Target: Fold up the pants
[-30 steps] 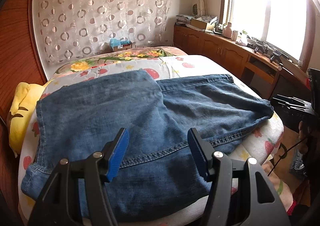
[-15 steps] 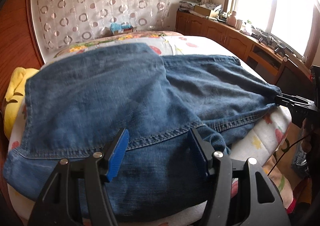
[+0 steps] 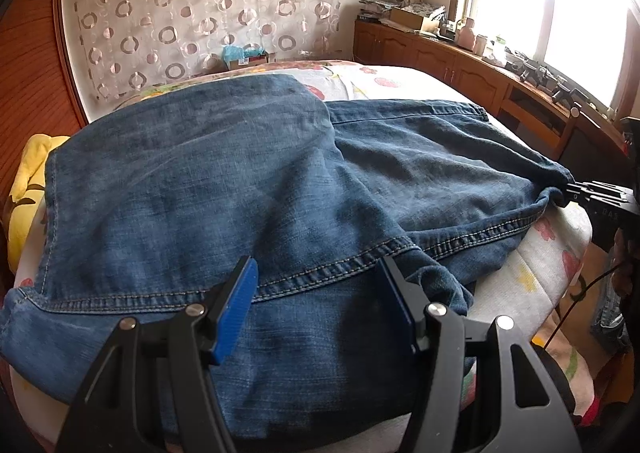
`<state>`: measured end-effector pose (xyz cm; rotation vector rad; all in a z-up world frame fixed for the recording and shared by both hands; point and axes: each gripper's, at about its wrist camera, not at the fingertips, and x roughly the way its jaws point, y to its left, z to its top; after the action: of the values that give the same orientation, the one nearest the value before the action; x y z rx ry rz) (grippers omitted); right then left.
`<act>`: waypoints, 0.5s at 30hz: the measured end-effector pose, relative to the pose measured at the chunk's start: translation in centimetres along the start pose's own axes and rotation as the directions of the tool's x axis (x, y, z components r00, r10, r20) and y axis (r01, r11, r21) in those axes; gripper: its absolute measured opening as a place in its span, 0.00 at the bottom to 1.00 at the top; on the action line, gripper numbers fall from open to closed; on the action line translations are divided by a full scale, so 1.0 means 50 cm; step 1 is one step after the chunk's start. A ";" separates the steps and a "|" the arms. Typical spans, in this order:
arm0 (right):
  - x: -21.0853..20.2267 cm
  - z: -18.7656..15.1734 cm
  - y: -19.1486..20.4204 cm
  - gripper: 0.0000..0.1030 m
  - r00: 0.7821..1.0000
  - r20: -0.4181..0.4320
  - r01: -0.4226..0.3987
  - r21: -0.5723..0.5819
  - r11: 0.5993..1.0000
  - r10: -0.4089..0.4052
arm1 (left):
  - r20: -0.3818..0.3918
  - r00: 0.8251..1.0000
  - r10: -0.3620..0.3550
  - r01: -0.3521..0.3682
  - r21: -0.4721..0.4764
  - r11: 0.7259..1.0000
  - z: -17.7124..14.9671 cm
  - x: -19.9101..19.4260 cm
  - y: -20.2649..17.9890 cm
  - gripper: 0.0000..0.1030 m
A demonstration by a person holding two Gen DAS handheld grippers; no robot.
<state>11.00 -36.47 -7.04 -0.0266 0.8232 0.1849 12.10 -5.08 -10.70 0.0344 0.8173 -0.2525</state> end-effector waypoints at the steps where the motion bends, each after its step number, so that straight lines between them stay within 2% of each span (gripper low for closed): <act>1: -0.004 0.004 0.003 0.10 1.000 0.010 -0.002 -0.004 1.000 0.003 | -0.004 1.000 -0.003 0.003 -0.005 1.000 0.002 -0.002 0.002 0.58; 4: -0.035 0.033 0.014 0.09 0.997 0.069 -0.014 -0.019 1.000 0.016 | -0.010 1.000 -0.009 0.009 -0.030 1.000 0.015 -0.013 0.007 0.58; 8: -0.081 0.089 0.048 0.08 0.988 0.147 -0.043 -0.067 0.997 0.052 | 0.037 0.999 -0.008 0.009 -0.031 0.999 0.034 -0.059 0.018 0.58; 13: -0.137 0.176 0.137 0.06 0.962 0.232 -0.102 -0.175 0.979 0.142 | 0.086 0.996 0.007 -0.003 -0.040 0.999 0.048 -0.113 0.042 0.58; 15: -0.159 0.214 0.191 0.06 0.945 0.261 -0.135 -0.234 0.963 0.196 | 0.104 0.994 0.016 -0.011 -0.050 0.999 0.050 -0.135 0.059 0.58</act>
<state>11.81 -27.27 6.50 -0.1299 0.5164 0.4272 10.16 -1.13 -4.27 -0.0196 0.7186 -0.2195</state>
